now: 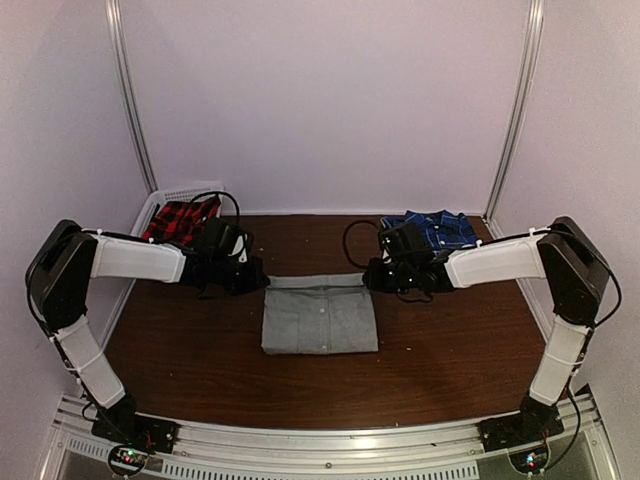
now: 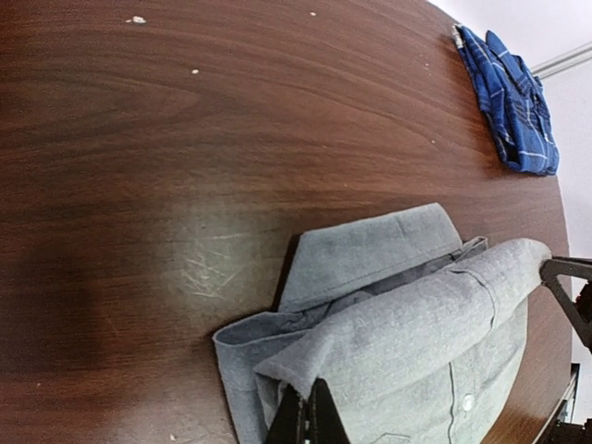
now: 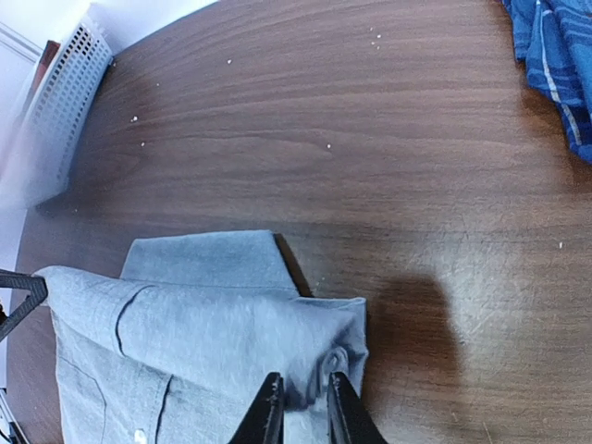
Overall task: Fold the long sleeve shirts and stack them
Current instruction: Fold the 2/3-rectangle-folded shirt at the center of the board.
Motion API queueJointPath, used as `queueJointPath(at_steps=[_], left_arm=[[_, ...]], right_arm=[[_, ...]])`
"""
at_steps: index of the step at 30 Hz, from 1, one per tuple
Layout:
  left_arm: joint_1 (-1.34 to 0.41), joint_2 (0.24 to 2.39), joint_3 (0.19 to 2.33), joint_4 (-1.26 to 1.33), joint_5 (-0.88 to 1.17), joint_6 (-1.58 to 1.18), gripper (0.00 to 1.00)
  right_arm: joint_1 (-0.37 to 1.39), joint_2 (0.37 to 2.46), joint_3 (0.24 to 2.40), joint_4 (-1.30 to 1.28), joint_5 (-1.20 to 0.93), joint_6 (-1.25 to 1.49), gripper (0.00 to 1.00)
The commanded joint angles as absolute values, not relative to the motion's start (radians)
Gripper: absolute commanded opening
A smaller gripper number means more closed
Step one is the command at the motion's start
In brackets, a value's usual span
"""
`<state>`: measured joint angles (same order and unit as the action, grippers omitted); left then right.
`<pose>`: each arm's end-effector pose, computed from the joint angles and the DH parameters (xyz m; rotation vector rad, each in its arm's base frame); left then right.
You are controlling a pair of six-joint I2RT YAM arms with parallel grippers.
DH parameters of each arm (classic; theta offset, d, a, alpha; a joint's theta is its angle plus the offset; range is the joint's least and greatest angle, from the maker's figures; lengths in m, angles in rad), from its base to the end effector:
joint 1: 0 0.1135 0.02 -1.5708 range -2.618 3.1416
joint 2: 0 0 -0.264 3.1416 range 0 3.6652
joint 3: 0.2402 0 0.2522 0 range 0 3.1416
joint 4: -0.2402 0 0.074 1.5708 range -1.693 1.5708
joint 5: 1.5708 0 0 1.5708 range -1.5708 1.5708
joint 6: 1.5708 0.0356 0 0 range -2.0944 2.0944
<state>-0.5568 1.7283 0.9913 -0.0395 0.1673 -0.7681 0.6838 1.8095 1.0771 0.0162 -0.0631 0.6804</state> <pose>0.3033 -0.1958 0.1776 -0.1757 2.4889 -0.8081 0.2988 0.2464 0.1789 -0.0387 2.4104 0.7510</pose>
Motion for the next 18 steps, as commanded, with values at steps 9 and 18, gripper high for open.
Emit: queueJointPath(at_steps=[9,18], left_arm=[[-0.507,1.670,0.991,-0.114,0.049,-0.743,0.53],[-0.589,1.622,1.023,-0.107,0.087,-0.736,0.43]], right_arm=[[0.668,1.736,1.144,-0.136,-0.030,0.565,0.43],[0.724,1.799,1.199,-0.116,-0.086,0.515,0.19]])
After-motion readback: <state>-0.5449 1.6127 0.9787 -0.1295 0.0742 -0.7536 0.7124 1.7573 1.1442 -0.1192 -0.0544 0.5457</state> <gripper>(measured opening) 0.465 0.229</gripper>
